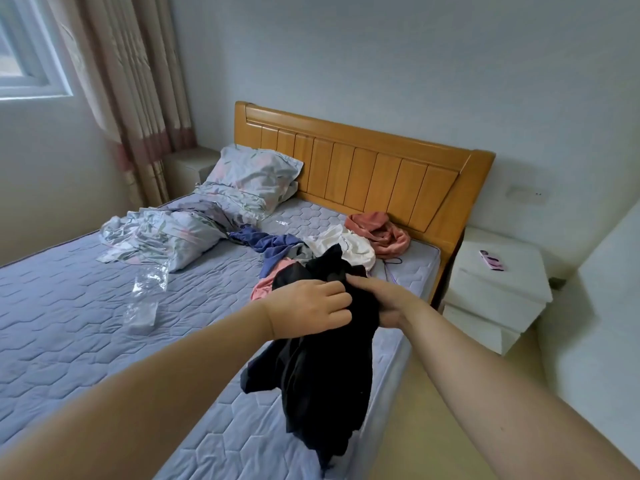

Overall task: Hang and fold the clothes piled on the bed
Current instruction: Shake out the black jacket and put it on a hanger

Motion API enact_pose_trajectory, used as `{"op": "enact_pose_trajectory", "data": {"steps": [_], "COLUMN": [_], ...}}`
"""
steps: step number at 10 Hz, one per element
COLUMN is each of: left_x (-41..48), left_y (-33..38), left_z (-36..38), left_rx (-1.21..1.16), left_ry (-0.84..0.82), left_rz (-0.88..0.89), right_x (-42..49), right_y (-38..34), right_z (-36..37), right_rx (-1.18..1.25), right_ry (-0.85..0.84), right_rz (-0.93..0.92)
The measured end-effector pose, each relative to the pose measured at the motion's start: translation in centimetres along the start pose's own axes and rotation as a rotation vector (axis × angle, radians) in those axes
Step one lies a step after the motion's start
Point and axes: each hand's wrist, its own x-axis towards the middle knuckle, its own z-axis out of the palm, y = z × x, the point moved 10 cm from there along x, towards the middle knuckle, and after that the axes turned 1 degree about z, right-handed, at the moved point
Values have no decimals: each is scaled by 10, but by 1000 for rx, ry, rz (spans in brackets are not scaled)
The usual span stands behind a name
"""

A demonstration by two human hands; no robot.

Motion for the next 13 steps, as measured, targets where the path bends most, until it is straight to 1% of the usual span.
{"op": "enact_pose_trajectory", "data": {"steps": [1,2,3,4,5,6,7,8,9,10,11,12,13], "left_x": [4,-1,-38,-116,-90,-79,-92,-131,-161,-190,-205,-215,-227], "left_y": [-19,-50,-125,-152,-133,-147,-156,-159,-183,-192,-182,-148,-108], "left_z": [26,59,93,172,265,308,337,341,324,325,355,400,442], "left_rx": [25,96,90,-845,-1860,-1724,-1459,-1128,-739,-585,-543,-633,-719], "left_ry": [6,17,62,314,636,487,308,117,101,73,-118,-250,-330], "left_rz": [-6,-160,-884,-1995,-2204,-2170,-2176,-2346,-2373,-2407,-2347,-2324,-2331], "right_x": [30,64,102,138,185,231,267,291,313,329,345,361,381], "right_y": [-23,-55,-99,-145,-166,-169,-169,-167,-178,-173,-133,-74,-10], "right_z": [-14,-44,-76,-92,-118,-138,-159,-173,-191,-200,-226,-252,-269], "right_rx": [-104,-91,149,300,201,-10,-237,-352,-704,-873,-898,-947,-1050], "right_ry": [23,123,140,-17,8,51,59,105,265,326,384,393,309], "right_rz": [4,-20,-81,-134,-89,-41,-48,-57,-195,-244,-100,37,148]}}
